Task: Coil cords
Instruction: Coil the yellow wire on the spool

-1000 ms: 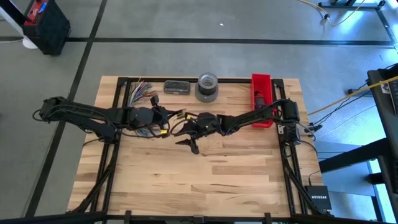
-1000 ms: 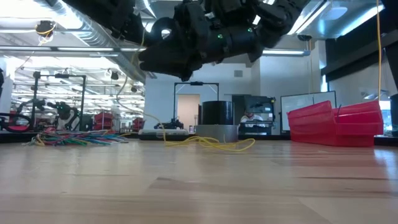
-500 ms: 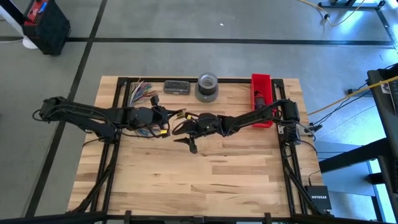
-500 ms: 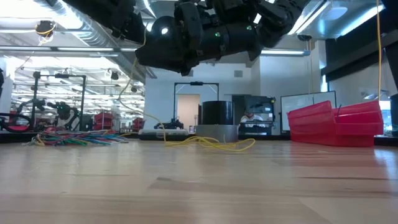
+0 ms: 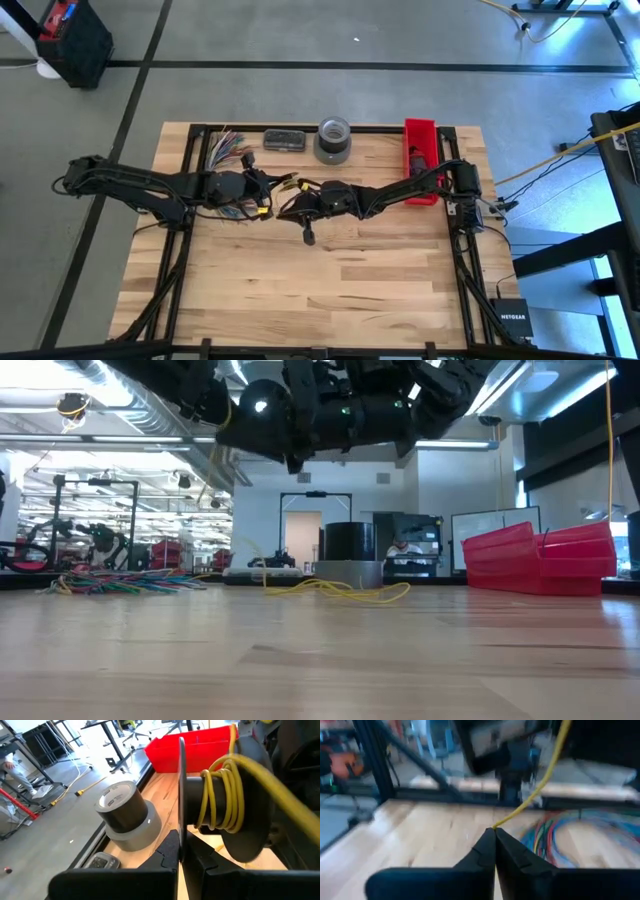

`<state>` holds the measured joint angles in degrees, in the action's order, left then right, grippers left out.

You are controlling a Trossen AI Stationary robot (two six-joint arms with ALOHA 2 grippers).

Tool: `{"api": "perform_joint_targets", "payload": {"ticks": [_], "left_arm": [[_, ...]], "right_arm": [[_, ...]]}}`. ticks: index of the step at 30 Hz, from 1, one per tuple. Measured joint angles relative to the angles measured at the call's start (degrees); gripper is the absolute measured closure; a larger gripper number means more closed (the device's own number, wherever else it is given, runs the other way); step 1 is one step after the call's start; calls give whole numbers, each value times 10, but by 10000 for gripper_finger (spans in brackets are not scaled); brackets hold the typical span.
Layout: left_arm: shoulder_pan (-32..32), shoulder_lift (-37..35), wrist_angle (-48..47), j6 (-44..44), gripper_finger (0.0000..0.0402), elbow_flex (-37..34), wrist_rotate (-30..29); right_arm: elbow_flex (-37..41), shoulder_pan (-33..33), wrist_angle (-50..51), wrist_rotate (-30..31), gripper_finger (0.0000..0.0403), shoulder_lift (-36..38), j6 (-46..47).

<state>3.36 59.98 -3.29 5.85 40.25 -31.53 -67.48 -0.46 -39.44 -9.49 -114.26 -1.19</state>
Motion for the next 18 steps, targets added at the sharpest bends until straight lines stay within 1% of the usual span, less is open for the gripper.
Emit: {"api": "perform_joint_targets", "payload": {"ticks": [3,6,8,10,12,15,18], "left_arm": [[0,0,2,1,402,0,2],[0,0,3,1,402,0,3],[0,1,1,2,402,0,5],[0,1,1,4,402,0,4],[1,1,-3,6,402,0,3],[9,-2,-3,3,402,-1,3],[21,-10,0,4,402,-1,2]], "right_arm": [[0,-6,-40,-6,385,-11,10],[0,-7,-37,-6,397,-19,9],[0,-6,-25,-3,397,-19,4],[-1,-2,-4,5,398,-17,-20],[-2,-2,25,29,399,-14,-48],[-2,-3,47,91,399,-14,-82],[-2,-3,63,132,400,-13,-106]]}}
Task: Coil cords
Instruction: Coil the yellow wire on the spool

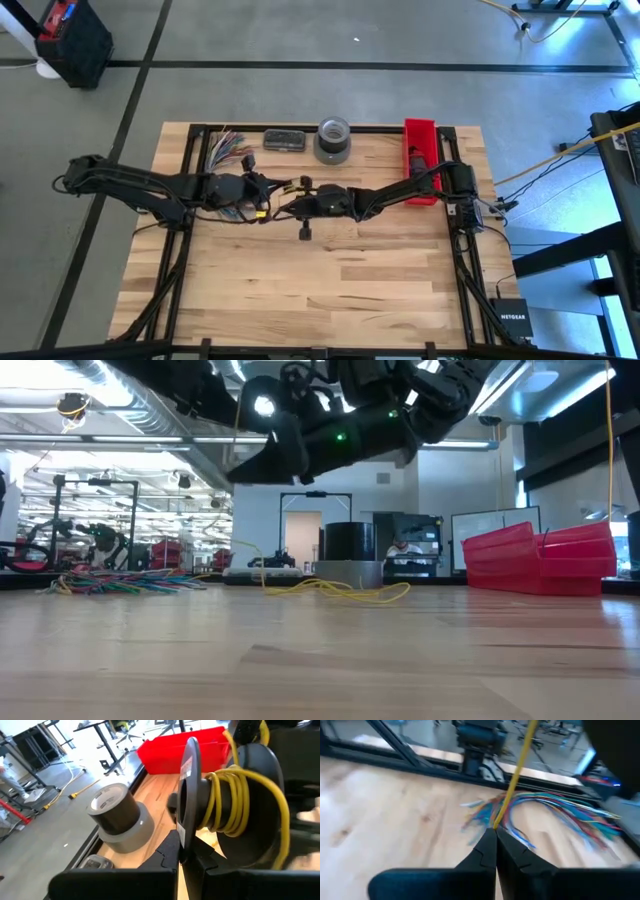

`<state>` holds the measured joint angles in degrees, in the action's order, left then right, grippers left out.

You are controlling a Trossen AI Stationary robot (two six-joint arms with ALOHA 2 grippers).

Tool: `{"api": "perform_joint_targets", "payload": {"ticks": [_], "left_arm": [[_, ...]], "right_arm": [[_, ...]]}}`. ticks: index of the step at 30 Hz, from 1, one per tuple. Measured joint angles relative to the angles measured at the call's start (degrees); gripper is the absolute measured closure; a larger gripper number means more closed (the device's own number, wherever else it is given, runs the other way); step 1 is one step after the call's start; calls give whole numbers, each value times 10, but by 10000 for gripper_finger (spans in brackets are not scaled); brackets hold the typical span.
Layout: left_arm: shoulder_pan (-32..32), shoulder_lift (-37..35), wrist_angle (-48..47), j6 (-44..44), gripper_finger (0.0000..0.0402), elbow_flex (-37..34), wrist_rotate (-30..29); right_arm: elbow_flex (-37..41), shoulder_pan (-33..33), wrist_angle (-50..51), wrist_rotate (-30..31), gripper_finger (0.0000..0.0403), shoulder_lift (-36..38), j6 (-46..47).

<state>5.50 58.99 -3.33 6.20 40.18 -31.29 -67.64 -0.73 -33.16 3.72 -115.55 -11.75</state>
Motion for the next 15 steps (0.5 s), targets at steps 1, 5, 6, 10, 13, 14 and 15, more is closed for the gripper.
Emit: {"api": "perform_joint_targets", "payload": {"ticks": [1,5,6,10,13,14,15], "left_arm": [[4,-3,0,1,402,0,0],[17,-14,1,5,402,0,0],[19,-16,-1,5,402,0,0],[21,-16,15,10,402,0,-3],[21,-14,19,14,402,0,-1],[21,-14,18,15,402,0,1],[21,-14,16,17,402,0,1]], "right_arm": [[0,0,1,14,400,0,-7],[0,0,9,65,401,0,-23],[0,0,8,78,401,0,-23],[-13,-1,-13,70,401,0,-8],[-33,-9,-8,49,401,0,-11],[-38,-11,7,48,401,0,-15],[-43,-13,33,49,400,0,-14]]}}
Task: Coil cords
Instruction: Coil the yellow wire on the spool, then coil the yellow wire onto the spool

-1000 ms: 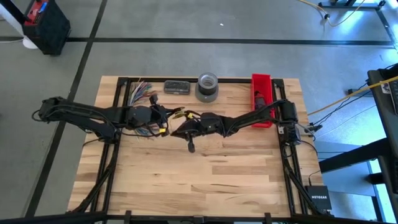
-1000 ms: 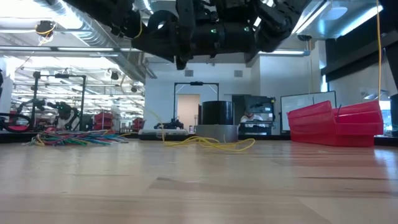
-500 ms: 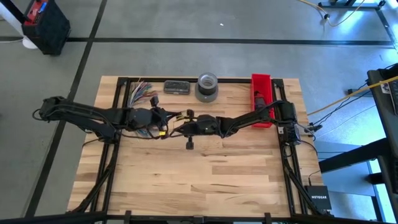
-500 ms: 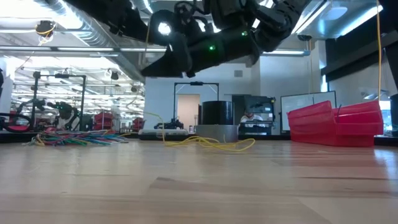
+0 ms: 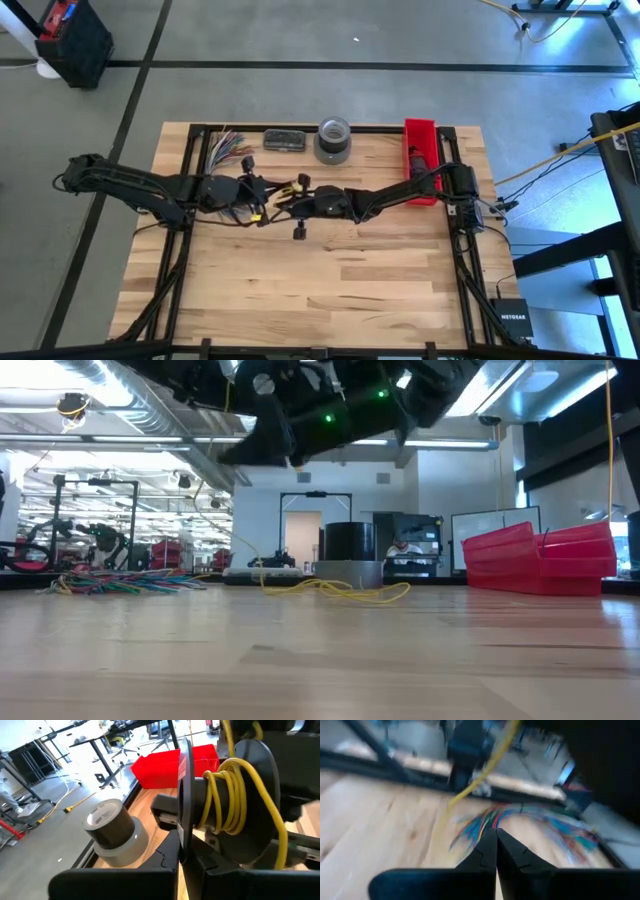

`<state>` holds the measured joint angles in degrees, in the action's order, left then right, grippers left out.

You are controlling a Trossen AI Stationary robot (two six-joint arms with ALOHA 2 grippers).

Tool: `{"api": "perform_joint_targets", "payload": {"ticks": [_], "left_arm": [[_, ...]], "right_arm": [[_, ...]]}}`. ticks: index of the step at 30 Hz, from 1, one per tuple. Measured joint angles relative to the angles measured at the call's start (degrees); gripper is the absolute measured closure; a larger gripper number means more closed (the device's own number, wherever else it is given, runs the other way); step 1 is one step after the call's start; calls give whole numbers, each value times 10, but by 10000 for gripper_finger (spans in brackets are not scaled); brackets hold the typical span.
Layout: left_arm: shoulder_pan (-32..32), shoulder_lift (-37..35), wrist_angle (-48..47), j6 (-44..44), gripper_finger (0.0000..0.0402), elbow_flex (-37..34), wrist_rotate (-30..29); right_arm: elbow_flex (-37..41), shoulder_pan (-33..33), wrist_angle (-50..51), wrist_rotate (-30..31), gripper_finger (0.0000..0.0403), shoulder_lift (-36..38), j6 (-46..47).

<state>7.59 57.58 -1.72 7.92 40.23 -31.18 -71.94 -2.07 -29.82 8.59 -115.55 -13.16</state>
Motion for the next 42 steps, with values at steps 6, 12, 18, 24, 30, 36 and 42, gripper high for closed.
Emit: {"api": "perform_joint_targets", "payload": {"ticks": [6,12,18,24,30,36,42], "left_arm": [[0,0,-22,-6,402,0,-3],[0,0,-24,-8,402,0,0],[0,-1,-24,-5,402,0,0],[0,-1,-23,-2,402,0,-1],[0,-1,-20,-1,402,0,-1],[0,-1,-18,-2,402,0,-1],[0,-1,-19,-1,402,0,-1]], "right_arm": [[-51,6,265,58,339,0,81],[-82,6,352,-77,260,0,31],[-77,5,205,-159,241,6,25],[-59,6,130,-141,240,-25,41],[-59,5,115,-156,240,-31,39],[-60,2,102,-145,262,-32,28],[-60,2,101,-126,378,-36,-2]]}}
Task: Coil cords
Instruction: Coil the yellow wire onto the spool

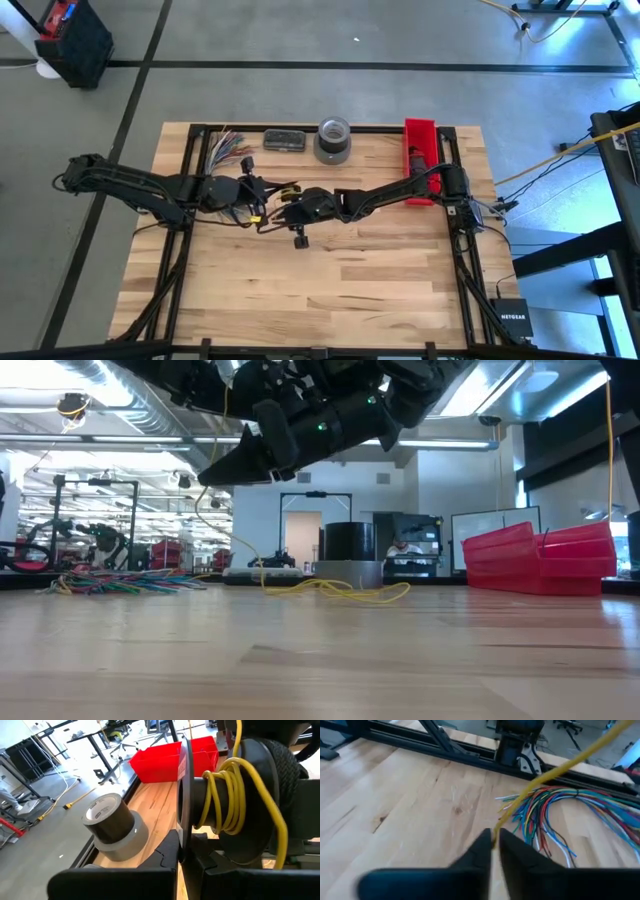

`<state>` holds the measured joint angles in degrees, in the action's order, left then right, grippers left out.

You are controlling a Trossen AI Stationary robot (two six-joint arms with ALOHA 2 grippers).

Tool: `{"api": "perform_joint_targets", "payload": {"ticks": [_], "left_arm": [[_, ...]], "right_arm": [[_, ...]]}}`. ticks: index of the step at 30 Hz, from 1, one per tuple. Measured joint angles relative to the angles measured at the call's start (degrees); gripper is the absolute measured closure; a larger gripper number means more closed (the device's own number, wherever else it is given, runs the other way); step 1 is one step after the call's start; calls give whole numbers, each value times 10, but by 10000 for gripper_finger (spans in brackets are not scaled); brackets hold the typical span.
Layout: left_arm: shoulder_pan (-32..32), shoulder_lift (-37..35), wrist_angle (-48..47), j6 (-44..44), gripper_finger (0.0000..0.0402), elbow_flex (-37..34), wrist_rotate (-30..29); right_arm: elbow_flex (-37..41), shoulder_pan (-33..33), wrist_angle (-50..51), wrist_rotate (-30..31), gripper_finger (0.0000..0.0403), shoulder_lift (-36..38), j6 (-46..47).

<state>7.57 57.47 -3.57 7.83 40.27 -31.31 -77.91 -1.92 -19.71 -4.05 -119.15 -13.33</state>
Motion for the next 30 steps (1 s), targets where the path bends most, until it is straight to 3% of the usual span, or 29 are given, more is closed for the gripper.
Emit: {"api": "perform_joint_targets", "payload": {"ticks": [8,20,30], "left_arm": [[17,-6,43,-1,402,0,12],[41,-72,-55,-12,402,0,-12],[53,-83,-92,-6,402,0,-26]], "right_arm": [[0,-16,3,101,394,0,-55],[-1,-15,124,238,396,27,-84],[0,-3,198,250,398,71,-60]]}}
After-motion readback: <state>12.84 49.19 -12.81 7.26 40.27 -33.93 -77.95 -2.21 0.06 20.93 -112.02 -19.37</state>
